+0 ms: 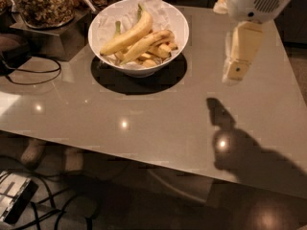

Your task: Pick banana from white bowl

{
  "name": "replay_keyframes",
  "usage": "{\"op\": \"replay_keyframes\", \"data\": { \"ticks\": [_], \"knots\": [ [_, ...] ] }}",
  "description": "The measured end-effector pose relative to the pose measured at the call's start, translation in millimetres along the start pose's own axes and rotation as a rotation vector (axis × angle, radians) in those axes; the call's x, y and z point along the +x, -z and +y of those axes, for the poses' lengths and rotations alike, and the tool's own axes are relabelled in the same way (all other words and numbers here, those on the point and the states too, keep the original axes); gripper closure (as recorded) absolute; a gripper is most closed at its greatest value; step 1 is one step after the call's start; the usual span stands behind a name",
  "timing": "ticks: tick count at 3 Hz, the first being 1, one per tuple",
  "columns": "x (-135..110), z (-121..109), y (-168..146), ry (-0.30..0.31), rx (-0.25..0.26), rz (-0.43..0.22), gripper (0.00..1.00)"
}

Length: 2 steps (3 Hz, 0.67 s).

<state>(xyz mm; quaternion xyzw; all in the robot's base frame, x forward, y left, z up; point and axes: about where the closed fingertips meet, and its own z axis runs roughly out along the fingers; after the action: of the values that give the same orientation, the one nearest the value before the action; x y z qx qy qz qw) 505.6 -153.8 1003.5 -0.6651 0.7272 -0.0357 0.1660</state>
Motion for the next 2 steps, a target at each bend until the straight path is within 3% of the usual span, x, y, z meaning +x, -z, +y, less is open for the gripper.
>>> {"op": "replay_keyframes", "data": {
  "ticks": [1,2],
  "knots": [
    [2,0,2,0.011,0.018,-0.008,0.00],
    [-24,-15,0,0.093,0.051,0.003,0.00]
  ]
}}
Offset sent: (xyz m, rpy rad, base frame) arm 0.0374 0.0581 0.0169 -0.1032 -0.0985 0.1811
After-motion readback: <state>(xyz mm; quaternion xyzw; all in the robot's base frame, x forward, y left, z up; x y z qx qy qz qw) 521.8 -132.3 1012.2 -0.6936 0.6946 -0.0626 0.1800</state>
